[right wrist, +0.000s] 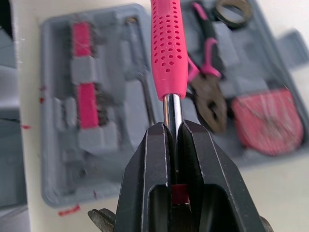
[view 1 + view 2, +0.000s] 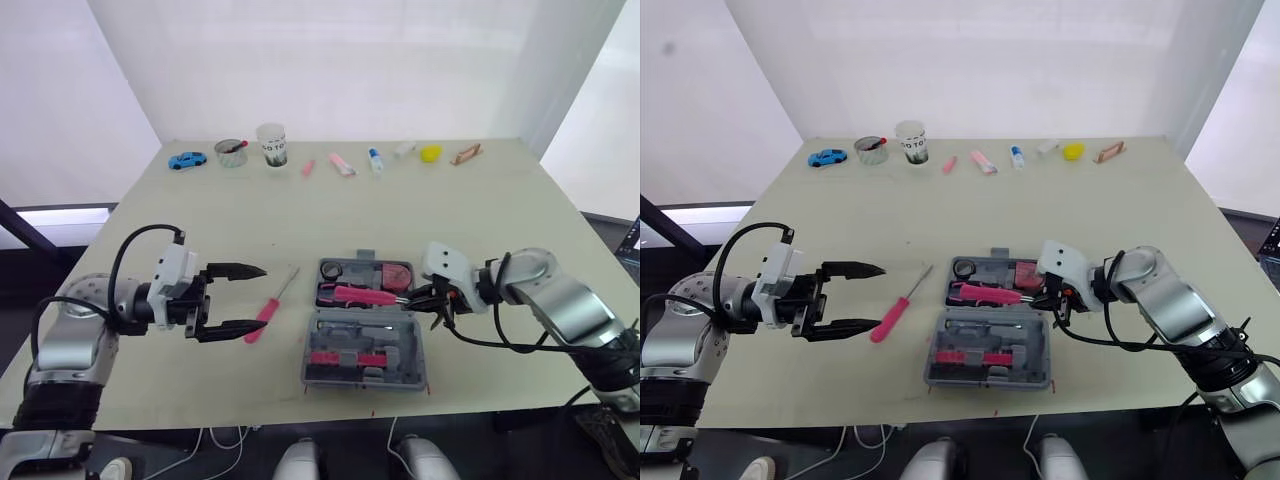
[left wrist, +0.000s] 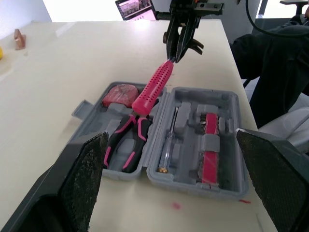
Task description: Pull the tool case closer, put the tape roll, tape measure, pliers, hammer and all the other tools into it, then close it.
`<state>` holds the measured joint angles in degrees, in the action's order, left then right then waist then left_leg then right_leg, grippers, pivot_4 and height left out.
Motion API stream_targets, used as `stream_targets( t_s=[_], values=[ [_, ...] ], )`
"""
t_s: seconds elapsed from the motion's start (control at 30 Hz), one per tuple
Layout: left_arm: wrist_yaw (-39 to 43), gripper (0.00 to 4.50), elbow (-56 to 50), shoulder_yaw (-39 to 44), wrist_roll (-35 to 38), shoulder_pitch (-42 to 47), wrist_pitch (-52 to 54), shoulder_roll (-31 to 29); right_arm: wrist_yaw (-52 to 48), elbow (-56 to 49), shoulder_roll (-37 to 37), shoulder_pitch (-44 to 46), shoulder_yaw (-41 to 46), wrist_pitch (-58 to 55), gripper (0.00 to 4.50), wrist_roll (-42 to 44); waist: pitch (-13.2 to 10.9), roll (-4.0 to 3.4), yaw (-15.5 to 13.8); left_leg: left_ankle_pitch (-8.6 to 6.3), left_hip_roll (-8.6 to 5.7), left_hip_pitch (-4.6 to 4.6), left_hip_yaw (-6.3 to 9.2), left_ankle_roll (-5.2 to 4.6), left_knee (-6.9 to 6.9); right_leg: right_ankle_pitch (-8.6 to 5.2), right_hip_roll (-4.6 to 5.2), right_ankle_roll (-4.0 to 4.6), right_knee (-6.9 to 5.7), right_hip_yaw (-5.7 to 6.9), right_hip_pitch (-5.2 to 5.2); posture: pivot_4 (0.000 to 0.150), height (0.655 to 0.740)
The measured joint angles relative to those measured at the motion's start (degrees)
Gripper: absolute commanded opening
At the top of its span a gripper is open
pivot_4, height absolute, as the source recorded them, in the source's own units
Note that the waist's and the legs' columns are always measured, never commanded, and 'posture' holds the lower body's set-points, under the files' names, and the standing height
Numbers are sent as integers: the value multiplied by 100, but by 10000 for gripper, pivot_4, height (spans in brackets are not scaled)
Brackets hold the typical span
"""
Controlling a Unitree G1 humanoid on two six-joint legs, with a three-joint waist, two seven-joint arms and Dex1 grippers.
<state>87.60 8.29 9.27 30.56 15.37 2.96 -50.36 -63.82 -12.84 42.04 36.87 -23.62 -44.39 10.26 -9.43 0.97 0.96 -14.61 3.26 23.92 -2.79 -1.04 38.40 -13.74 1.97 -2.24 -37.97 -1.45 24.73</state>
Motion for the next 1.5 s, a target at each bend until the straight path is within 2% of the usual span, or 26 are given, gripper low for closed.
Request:
stream_targets(
  t_s=[0.17, 0.4, 0.57, 0.73, 1.4, 1.47, 1.5],
  values=[
    [80, 45000, 4, 36, -32, -374, -260, -43, -1, -103, -117, 118, -677, -89, 177, -256, -1, 1, -18, 0, 0, 3, 1, 0, -3, -1, 0, 1, 2, 2, 4, 1500, 7400],
    [135, 45000, 42, -70, 119, -509, -613, -439, 26, -378, -188, 130, -976, -419, 177, -331, -1, 2, -25, 0, 1, 2, 1, 0, 0, 0, 2, 1, -2, 4, 3, 1500, 7400],
    [141, 45000, 155, -185, 195, -464, -878, -447, 69, -425, -199, 130, -1075, -523, 177, -408, -1, 3, -22, 0, 1, 2, 2, 0, 1, 0, 1, 1, -4, 5, 2, 1500, 7400],
    [145, 45000, 330, -423, 216, -326, -1091, -452, 269, -361, -532, 131, -1275, -545, 177, -571, -1, 3, -15, 0, 1, 2, 3, 0, 1, 0, -2, 1, -4, 5, 3, 1500, 7400],
    [153, 45000, 294, -827, 298, -15, -1120, -447, 466, 40, -870, 173, -1575, -336, 177, -1070, 2, 8, -3, 0, 2, -2, 3, 0, 2, 0, -4, 1, -10, 4, 2, 1500, 7400],
    [154, 45000, 284, -829, 300, -16, -1119, -447, 437, 40, -881, 173, -1576, -292, 9222, -1065, 2, 8, 0, 0, 3, -2, 4, 0, 2, 0, -5, 1, -11, 4, 2, 1500, 7400],
    [154, 45000, 279, -829, 300, -16, -1119, -446, 430, 40, -899, 173, -1576, -289, 9222, -1058, 2, 8, 0, 0, 3, -2, 4, 0, 2, 0, -6, 1, -11, 4, 2, 1500, 7400]
  ],
)
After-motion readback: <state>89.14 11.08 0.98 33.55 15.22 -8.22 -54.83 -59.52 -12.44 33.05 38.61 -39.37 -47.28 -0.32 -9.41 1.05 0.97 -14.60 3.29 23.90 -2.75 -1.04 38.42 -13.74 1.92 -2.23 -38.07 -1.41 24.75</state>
